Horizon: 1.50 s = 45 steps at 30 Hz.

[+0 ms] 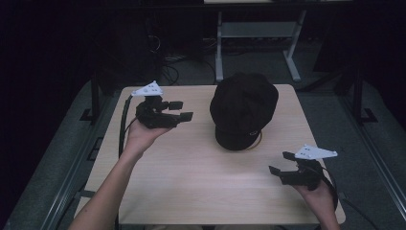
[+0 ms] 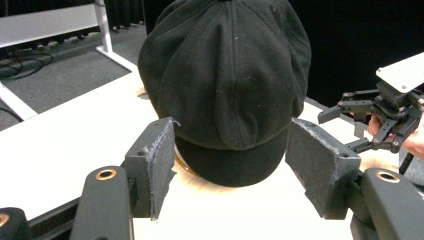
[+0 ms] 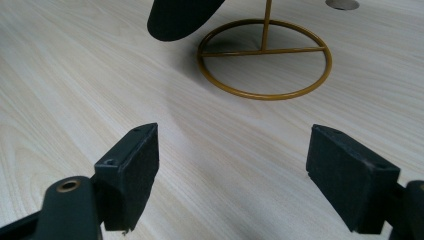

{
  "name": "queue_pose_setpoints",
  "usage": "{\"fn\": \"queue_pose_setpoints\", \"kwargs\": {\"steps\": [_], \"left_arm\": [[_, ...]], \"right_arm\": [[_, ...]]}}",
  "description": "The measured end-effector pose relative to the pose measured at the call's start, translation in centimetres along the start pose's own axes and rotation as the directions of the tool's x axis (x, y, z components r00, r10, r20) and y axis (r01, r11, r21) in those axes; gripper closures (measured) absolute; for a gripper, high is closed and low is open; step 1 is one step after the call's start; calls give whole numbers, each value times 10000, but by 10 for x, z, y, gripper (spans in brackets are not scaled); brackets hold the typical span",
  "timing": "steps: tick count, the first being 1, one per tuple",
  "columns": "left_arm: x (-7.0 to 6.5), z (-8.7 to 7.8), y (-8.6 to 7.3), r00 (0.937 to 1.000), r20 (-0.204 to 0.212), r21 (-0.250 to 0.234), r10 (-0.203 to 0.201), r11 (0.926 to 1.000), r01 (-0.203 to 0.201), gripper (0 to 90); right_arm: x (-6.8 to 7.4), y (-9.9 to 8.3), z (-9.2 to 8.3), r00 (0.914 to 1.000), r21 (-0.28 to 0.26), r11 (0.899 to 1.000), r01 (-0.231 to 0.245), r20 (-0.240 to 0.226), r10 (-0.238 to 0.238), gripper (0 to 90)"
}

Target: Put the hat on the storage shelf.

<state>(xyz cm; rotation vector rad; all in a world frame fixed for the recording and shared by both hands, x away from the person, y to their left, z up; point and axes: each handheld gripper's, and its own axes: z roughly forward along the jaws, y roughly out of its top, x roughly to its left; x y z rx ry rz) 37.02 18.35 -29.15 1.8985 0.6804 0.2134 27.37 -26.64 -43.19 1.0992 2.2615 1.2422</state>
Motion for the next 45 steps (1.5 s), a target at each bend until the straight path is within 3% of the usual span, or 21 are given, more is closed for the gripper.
{"fn": "queue_pose_setpoints", "kwargs": {"steps": [11,18,28,45], "left_arm": [[6,-9,-23,9994,-156,63,-301,9995,302,353],[6,-12,-39,9993,-275,250,-269,9993,276,346],[13,-18,-72,9962,-358,342,-788,9962,800,341],[10,-28,-106,9933,-814,373,-824,9956,857,328]], "right_arm": [[3,1,3,10000,148,9998,97,-2,-96,207],[4,0,3,10000,188,9998,84,-8,-84,207],[4,0,4,9999,270,9995,158,-23,-157,206],[6,0,6,9997,397,9989,231,-55,-229,202]]}}
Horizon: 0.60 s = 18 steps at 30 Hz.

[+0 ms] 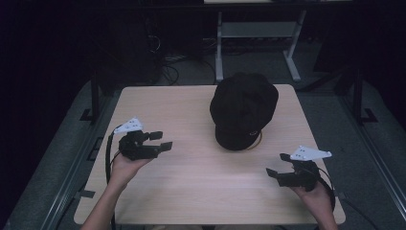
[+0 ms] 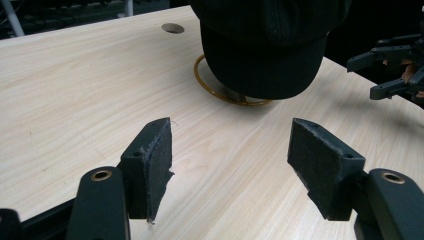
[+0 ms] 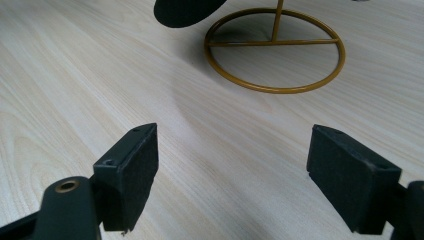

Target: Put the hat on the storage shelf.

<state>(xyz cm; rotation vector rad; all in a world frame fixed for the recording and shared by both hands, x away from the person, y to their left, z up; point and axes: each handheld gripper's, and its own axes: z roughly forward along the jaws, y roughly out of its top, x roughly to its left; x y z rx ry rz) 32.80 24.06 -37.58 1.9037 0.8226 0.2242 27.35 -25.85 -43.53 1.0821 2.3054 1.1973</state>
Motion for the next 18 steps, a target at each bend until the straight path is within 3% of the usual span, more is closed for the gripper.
{"fn": "queue_pose_setpoints", "kwargs": {"steps": [8,18], "left_arm": [[3,1,-24,9994,-311,234,-178,9996,186,318],[4,-5,-37,9985,-472,300,-268,9992,282,307]], "right_arm": [[0,0,1,10000,33,10000,-11,-18,12,202],[2,-1,2,10000,101,9999,32,-3,-32,202]]}}
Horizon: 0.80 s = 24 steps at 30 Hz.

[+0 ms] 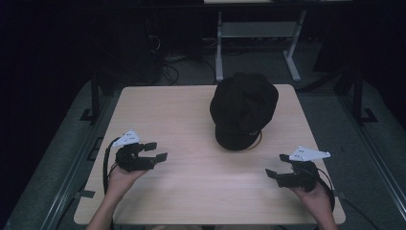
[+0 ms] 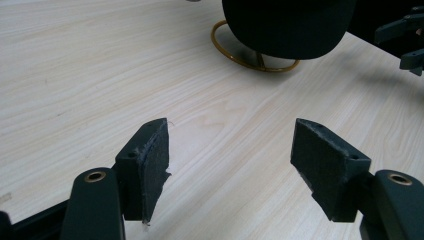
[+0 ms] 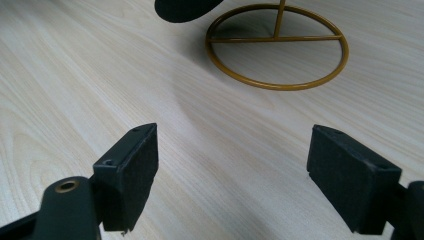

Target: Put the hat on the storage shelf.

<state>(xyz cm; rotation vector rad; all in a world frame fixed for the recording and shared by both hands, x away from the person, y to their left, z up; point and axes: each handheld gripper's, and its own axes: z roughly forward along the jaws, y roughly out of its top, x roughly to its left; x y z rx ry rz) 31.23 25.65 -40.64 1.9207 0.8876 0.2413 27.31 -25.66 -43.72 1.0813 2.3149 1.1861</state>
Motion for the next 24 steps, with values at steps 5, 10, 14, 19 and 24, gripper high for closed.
{"fn": "queue_pose_setpoints", "kwargs": {"steps": [5,10,14,19,24], "left_arm": [[0,-2,-6,10000,-98,-5,8,10000,-9,289],[-2,-1,-13,10000,-74,75,56,10000,-56,287],[-4,2,-19,9997,-153,286,210,9994,-206,278],[-7,4,-26,9988,-227,356,424,9985,-415,273],[-8,3,-33,9964,-341,563,780,9955,-760,270]], "right_arm": [[1,0,0,10000,47,10000,4,-14,-4,202],[3,-1,2,10000,56,10000,29,-67,-29,200],[4,-1,2,9999,54,10000,52,-104,-52,199],[6,-1,2,9998,97,9999,89,-188,-87,199],[9,0,4,9995,174,9997,177,-264,-172,199]]}}
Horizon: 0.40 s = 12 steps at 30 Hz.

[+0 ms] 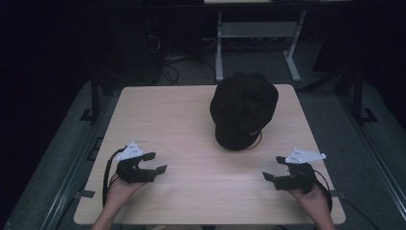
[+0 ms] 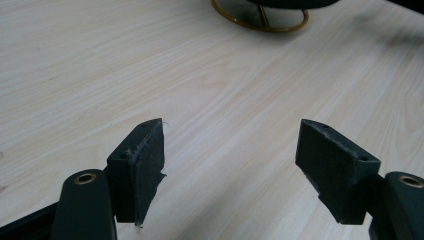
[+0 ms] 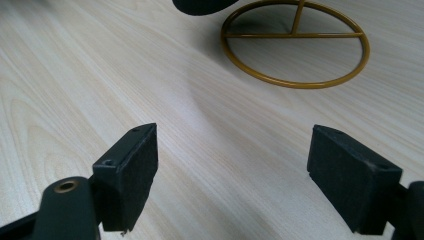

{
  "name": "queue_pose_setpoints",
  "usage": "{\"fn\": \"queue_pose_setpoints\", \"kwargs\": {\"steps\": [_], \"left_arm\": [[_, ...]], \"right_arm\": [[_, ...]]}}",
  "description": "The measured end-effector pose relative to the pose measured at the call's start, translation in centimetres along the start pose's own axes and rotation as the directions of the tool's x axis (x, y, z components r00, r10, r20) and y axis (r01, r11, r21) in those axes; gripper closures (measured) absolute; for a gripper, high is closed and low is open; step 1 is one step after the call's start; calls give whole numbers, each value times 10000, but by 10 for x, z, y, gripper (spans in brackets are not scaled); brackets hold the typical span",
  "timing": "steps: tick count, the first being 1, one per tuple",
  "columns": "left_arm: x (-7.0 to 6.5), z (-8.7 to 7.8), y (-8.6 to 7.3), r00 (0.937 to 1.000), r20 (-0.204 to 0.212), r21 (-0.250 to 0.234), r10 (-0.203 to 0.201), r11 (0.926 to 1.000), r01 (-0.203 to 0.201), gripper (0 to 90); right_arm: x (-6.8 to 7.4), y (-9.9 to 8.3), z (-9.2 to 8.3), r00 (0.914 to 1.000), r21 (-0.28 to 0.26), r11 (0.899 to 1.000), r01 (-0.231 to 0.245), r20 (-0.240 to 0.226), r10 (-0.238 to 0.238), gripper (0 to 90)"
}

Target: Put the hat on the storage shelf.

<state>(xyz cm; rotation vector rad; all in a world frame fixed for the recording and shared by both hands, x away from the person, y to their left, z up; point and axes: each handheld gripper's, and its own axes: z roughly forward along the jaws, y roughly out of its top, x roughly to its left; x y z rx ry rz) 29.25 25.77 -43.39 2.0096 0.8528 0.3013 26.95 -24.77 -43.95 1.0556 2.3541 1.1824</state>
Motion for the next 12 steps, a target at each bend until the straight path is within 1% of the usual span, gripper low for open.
{"fn": "queue_pose_setpoints", "kwargs": {"steps": [4,10,12], "left_arm": [[-1,1,-1,9999,-77,-90,72,9999,-72,270],[0,2,-3,9992,-239,39,317,9995,-316,263],[0,2,-3,9991,-236,-9,347,9994,-347,263]], "right_arm": [[2,0,4,9999,58,10000,43,-97,-43,196],[8,3,7,9994,83,9995,314,-167,-312,196],[8,3,8,9994,146,9995,282,-213,-279,196]]}}
